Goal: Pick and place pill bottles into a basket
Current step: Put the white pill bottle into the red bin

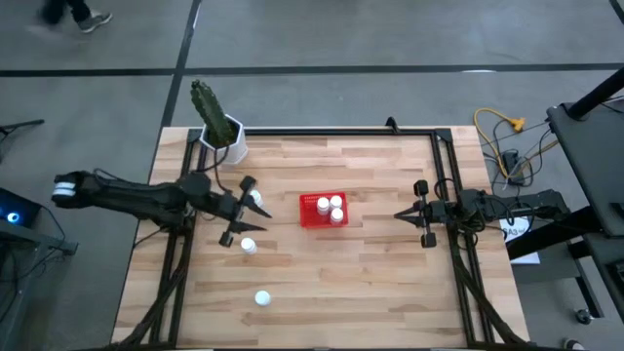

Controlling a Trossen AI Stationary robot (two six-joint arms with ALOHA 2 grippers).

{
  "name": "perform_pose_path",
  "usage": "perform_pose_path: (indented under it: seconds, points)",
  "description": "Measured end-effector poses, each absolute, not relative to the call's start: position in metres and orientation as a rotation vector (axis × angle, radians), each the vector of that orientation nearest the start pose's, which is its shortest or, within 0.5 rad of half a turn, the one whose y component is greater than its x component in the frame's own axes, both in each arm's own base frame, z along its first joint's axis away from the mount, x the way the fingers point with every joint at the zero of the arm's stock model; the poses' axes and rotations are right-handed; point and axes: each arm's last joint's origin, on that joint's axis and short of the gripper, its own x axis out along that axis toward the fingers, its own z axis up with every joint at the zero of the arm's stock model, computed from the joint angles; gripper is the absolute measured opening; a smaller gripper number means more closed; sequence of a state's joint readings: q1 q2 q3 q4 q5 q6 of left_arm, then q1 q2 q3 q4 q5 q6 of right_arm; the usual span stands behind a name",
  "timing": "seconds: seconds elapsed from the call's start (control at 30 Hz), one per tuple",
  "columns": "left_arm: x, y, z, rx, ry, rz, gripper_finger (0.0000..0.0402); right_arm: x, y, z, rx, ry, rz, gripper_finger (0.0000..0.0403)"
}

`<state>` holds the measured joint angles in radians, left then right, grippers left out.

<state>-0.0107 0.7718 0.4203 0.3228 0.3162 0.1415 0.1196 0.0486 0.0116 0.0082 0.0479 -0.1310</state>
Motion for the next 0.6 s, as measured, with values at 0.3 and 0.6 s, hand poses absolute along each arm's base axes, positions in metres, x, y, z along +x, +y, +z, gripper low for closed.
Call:
perform_pose_path:
  seconds: [0.3, 0.6]
  points:
    - [0.21, -0.022, 0.276, 0.267, 0.136, -0.399, 0.0135, 0.099, 0.011, 0.165, -0.133, 0.024, 0.074, 0.0009]
    - [0.237, -0.035, 0.303, 0.337, 0.376, -0.363, 0.0135, 0.099, 0.011, 0.165, -0.133, 0.023, 0.075, 0.0009]
